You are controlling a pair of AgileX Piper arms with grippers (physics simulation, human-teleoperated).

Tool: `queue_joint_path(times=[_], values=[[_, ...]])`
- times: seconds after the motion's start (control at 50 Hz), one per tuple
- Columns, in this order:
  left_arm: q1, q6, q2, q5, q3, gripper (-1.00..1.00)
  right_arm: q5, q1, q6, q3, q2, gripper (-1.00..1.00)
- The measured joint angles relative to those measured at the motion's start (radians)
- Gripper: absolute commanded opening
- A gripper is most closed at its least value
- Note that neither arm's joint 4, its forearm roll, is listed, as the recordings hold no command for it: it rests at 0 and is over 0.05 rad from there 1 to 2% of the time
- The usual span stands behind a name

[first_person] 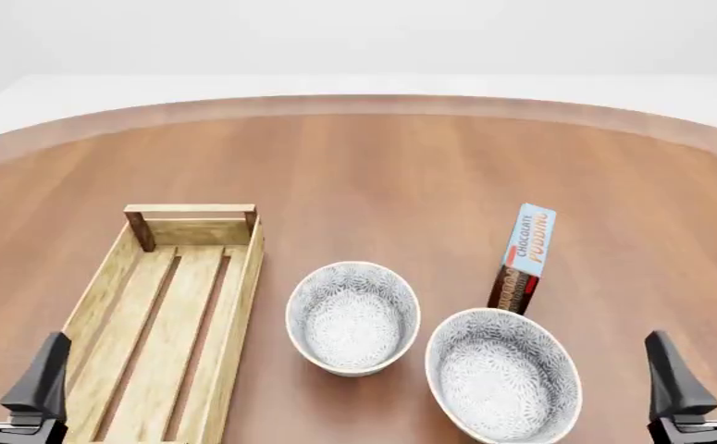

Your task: Stack the left bowl on the right bowl and place them in the tray.

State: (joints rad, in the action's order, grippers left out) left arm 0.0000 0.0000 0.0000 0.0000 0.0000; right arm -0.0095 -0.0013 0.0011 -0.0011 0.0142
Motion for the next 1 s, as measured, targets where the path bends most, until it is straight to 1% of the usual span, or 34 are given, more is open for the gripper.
queue_joint_path(times=[0.28, 0.46, 0.58, 0.7, 1.0], values=[[0.0, 0.0, 0.0, 0.0, 0.0, 1.0, -0.059, -0.016, 0.003, -0.003, 0.095, 1.0], [0.0, 0.0, 0.0, 0.0, 0.0, 1.0, -0.052, 0.003, -0.007, -0.057, 0.17, 1.0], [0.0, 0.0, 0.0, 0.0, 0.0, 1.0, -0.013, 0.043, -0.024, -0.16, 0.273, 1.0], [0.0, 0.0, 0.0, 0.0, 0.0, 1.0, 0.031, 0.084, -0.062, -0.281, 0.403, 1.0], [0.0, 0.0, 0.0, 0.0, 0.0, 1.0, 0.154, 0.219, -0.14, -0.588, 0.729, 1.0]])
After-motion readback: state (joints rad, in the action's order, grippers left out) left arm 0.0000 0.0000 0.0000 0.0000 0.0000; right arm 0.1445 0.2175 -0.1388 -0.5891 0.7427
